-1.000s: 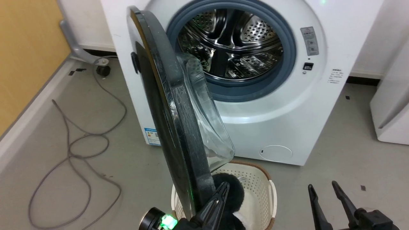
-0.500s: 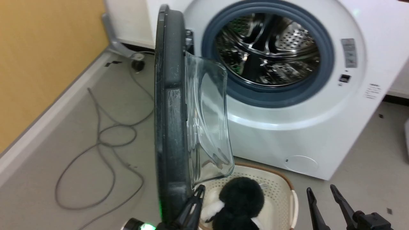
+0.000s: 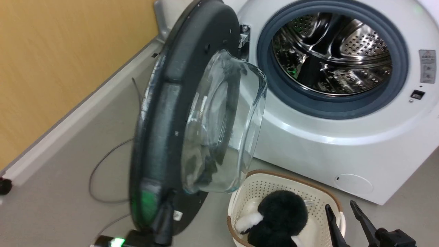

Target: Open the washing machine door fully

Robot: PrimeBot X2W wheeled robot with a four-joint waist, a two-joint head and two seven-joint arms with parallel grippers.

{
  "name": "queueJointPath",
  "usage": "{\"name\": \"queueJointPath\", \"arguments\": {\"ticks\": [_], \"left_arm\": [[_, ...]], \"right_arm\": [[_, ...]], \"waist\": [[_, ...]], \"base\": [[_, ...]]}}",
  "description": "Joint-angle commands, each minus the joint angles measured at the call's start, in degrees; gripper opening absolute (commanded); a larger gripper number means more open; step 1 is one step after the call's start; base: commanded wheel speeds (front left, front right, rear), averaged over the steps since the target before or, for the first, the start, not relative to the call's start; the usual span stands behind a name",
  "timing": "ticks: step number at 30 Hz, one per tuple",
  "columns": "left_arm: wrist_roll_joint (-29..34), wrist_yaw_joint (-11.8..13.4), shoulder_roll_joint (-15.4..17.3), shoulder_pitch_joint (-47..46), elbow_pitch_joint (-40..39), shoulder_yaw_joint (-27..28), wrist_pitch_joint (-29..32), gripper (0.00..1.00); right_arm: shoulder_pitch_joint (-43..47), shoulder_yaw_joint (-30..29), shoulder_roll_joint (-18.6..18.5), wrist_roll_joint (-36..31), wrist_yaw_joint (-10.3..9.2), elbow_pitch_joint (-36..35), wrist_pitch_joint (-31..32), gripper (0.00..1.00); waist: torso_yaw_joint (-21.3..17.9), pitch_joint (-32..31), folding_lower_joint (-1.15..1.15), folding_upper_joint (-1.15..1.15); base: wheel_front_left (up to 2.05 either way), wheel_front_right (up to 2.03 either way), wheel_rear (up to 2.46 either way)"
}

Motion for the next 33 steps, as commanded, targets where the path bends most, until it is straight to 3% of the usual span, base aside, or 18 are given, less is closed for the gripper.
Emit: {"name": "queueJointPath", "arguments": {"ticks": [1,11,22,33], "left_arm": [[-0.4,0.5,0.6,-0.3,0.6,0.8,-0.2,0.00],[-4.2,1.0,0.5,-6.6,5.1,12.9,-0.2,0.00],[-5.3,-2.2,0.1,-16.4,11.2,24.7,-0.2,0.00],[-4.0,-2.7,0.7,-23.5,18.0,35.3,-0.2,0.00]], "right_arm": [[0.6,0.0,0.2,-0.4,0.05,0.1,-0.3,1.00],[-1.7,-0.1,0.2,-2.7,0.05,0.1,-0.3,1.00],[-4.6,-1.0,0.2,-5.3,0.05,0.1,-0.3,1.00],[-6.7,-2.2,0.2,-6.8,0.05,-0.2,-0.3,1.00]], "waist": [[0.4,0.3,0.00,0.00],[0.2,4.7,0.00,0.00],[-2.3,10.0,0.00,0.00],[-4.6,14.2,0.00,0.00]], "base": [[0.00,0.00,0.00],[0.00,0.00,0.00],[0.00,0.00,0.00],[0.00,0.00,0.00]]}}
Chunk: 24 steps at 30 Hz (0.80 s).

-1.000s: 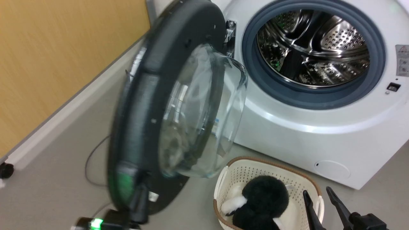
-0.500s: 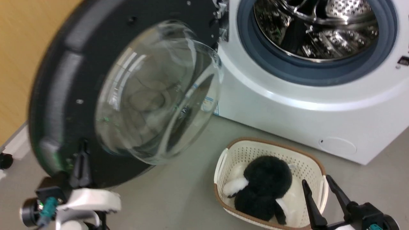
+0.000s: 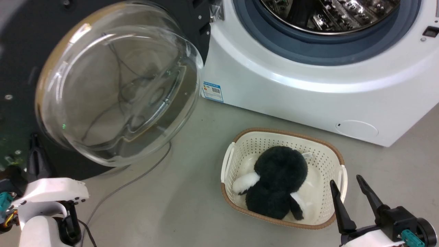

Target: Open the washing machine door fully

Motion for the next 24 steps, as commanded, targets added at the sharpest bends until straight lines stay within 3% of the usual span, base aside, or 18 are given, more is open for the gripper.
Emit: {"name": "queueJointPath", "arguments": {"ticks": [1,15,24], "left_arm": [[0.5,-0.2,0.4,-1.0,0.9,0.7,0.1,0.00],[3.3,-1.6,1.7,-1.7,6.3,6.0,0.1,0.00],[4.7,-5.3,0.3,5.6,-2.2,5.6,0.1,0.00]], "right_arm": [[-0.9,-0.2,0.2,-0.5,0.05,-0.2,-0.3,1.00],[-0.4,-0.1,0.2,0.6,0.05,0.5,-0.3,1.00],[1.9,-0.2,0.2,3.8,0.05,-0.1,-0.3,1.00]], "waist": [[-0.3,0.4,-0.01,0.00],[-2.3,-1.7,-0.01,0.00],[-4.1,-8.0,-0.01,0.00]], "base": [[0.00,0.00,0.00],[0.00,0.00,0.00],[0.00,0.00,0.00]]}}
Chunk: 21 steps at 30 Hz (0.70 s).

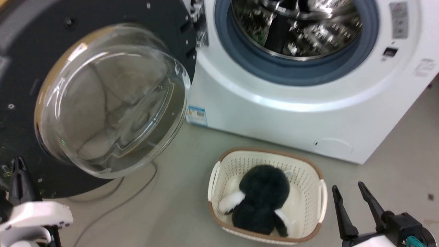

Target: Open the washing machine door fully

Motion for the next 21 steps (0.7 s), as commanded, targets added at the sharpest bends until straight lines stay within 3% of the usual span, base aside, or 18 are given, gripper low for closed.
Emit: {"name": "queueJointPath", "arguments": {"ticks": [1,12,13,14,21], "left_arm": [[0.4,-0.6,-0.5,1.4,-1.7,-0.6,0.1,0.00],[1.3,-2.6,-2.2,8.0,-9.2,-7.6,0.1,0.00],[1.3,-2.4,-2.3,8.3,-10.0,-8.0,0.1,0.31],[1.3,-2.4,-2.4,8.7,-10.4,-8.8,0.1,1.00],[1.0,-3.0,-2.7,10.8,-10.8,-13.4,0.1,1.00]], "right_arm": [[0.7,-0.1,0.1,0.5,0.05,-0.5,-0.3,1.00],[3.1,-0.1,0.1,2.1,0.05,-3.9,-0.3,1.00],[3.2,-0.1,0.1,2.1,0.05,-4.3,-0.3,1.00],[3.2,-0.1,0.1,2.1,0.05,-4.6,-0.3,1.00],[3.6,0.2,0.1,1.9,0.05,-5.5,-0.3,1.00]], "waist": [[-0.7,-2.1,0.00,0.00],[-3.7,-8.2,0.00,0.00],[-4.1,-8.4,0.00,0.00],[-4.6,-8.7,0.00,0.00],[-7.5,-9.8,0.00,0.00]], "base": [[0.00,0.00,0.00],[0.00,0.00,0.00],[0.00,0.00,0.00],[0.00,0.00,0.00],[0.00,0.00,0.00]]}}
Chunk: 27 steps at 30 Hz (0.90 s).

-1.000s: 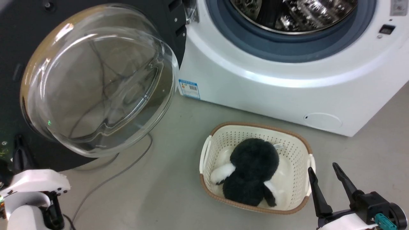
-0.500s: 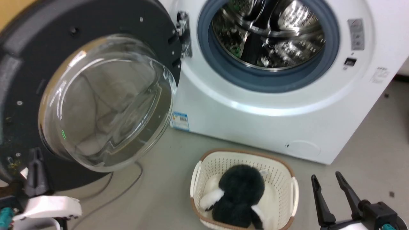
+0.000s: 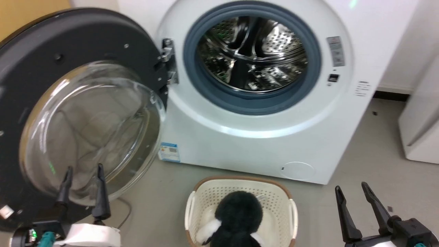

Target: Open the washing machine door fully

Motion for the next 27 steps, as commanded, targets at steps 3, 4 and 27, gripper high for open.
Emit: {"name": "queueJointPath", "arguments": {"ticks": [3,4,27], "left_arm": [[-0.4,0.0,-0.1,1.6,-0.5,-1.9,0.1,1.00],[-0.6,0.0,-0.1,1.8,-0.4,-2.4,0.1,1.00],[-0.9,0.5,-0.2,5.3,2.3,-8.3,0.2,0.00]], "right_arm": [[0.9,0.1,0.1,0.1,0.05,-0.8,-0.3,1.00],[0.9,0.2,0.1,0.1,0.05,-1.0,-0.3,1.00],[2.1,-0.1,0.0,-0.2,0.00,-2.6,0.2,0.00]], "waist": [[-2.7,-0.9,0.00,0.00],[-3.3,-1.0,0.00,0.00],[-9.7,-2.1,0.00,0.00]], "base": [[0.00,0.00,0.00],[0.00,0.00,0.00],[0.00,0.00,0.00]]}}
